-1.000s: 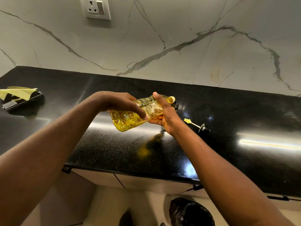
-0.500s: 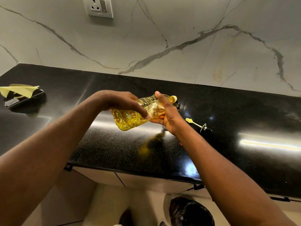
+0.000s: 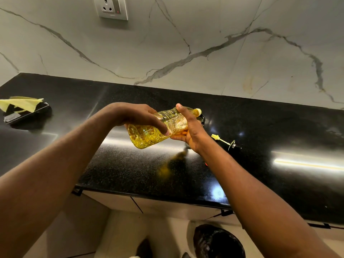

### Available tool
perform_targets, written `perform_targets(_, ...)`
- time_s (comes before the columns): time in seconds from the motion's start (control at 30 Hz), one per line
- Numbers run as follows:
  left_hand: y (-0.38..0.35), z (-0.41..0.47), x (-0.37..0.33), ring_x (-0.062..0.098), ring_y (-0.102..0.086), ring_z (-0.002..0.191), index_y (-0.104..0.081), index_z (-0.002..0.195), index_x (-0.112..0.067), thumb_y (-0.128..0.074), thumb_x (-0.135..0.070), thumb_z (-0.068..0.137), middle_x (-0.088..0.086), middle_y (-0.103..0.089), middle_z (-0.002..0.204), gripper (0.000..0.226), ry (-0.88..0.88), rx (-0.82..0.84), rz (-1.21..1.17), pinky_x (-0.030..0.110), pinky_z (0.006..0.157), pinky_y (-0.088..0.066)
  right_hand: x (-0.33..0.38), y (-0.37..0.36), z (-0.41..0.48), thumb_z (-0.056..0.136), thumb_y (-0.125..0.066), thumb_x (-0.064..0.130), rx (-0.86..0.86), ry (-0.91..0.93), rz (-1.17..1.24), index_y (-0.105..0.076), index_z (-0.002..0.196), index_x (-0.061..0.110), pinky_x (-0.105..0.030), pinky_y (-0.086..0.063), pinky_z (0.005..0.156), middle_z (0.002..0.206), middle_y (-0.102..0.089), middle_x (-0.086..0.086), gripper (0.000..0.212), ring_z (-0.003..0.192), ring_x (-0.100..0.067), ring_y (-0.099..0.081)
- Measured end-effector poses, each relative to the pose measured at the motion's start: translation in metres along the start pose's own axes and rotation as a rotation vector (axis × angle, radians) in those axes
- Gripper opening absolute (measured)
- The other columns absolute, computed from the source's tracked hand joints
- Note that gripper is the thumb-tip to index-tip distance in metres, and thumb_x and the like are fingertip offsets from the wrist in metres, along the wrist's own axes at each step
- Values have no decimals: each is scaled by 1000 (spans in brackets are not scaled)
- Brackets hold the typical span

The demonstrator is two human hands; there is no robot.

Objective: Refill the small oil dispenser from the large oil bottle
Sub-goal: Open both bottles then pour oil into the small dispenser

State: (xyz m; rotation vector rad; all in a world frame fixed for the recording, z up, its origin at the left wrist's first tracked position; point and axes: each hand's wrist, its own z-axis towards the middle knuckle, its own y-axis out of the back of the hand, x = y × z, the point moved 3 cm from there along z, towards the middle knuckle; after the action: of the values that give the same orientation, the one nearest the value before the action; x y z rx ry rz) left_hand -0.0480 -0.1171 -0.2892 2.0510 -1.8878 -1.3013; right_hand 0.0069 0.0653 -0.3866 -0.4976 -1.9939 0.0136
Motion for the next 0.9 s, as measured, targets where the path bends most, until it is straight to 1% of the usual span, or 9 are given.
perform_targets(0.07,0,1,1,26,-71,106,-59,130,-28,-93,-58,54,3,-70,118,89,0,0,2,48,98,-58,0,0,0,78,-83,61,-2,2,0,-60,133,18,-49,-66,81,118,-76,-14,74,98,-30,-79)
perform_targets(0.23,1,1,1,27,-71,107,-60,129,-29,-90,-59,55,4,-69,120,86,-1,7,-1,49,99,-57,-1,1,2,77,-84,60,-3,-7,15,-58,133,20,-53,-65,85,119,-75,-14,74,98,-31,-79)
perform_targets(0.33,1,1,0,27,-70,107,-58,132,-27,-91,-57,58,4,-69,119,86,-5,5,-5,48,98,-57,-1,1,2,77,-84,61,2,-7,11,-58,133,18,-52,-65,85,119,-76,-15,76,99,-31,-79)
perform_targets(0.4,1,1,-1,26,-70,107,-58,133,-26,-85,-55,60,4,-69,120,83,-9,4,-7,47,99,-57,-1,1,3,76,-85,61,3,-5,7,-59,134,17,-52,-65,85,117,-77,-15,77,98,-31,-79)
perform_targets(0.47,1,1,-1,26,-69,108,-57,133,-27,-84,-57,57,4,-68,120,86,-9,6,-4,47,99,-57,-1,1,4,76,-85,61,7,-5,7,-59,133,17,-52,-65,85,117,-77,-15,76,98,-31,-79)
perform_targets(0.57,1,3,2,26,-70,108,-58,132,-28,-92,-58,55,4,-68,120,89,-7,17,-4,48,99,-57,-1,1,3,77,-84,60,11,-5,9,-60,131,18,-53,-64,86,117,-77,-14,73,98,-31,-79)
perform_targets(0.67,1,4,4,26,-70,107,-58,130,-28,-85,-57,55,4,-69,121,85,-11,23,-27,46,96,-58,-1,1,3,77,-84,61,7,-6,3,-60,128,19,-52,-64,87,117,-76,-14,70,97,-31,-79)
perform_targets(0.83,0,5,6,26,-71,107,-59,129,-29,-87,-63,39,4,-70,120,100,-16,23,-44,47,96,-59,-3,1,5,75,-85,61,2,-8,-5,-61,131,16,-52,-65,85,115,-78,-15,76,96,-30,-79)
perform_targets(0.9,-1,5,7,26,-71,107,-59,130,-28,-87,-62,42,4,-69,121,99,-24,28,-43,46,96,-59,-4,2,4,75,-85,61,3,-5,-5,-61,130,17,-53,-65,86,115,-78,-14,74,96,-30,-79)
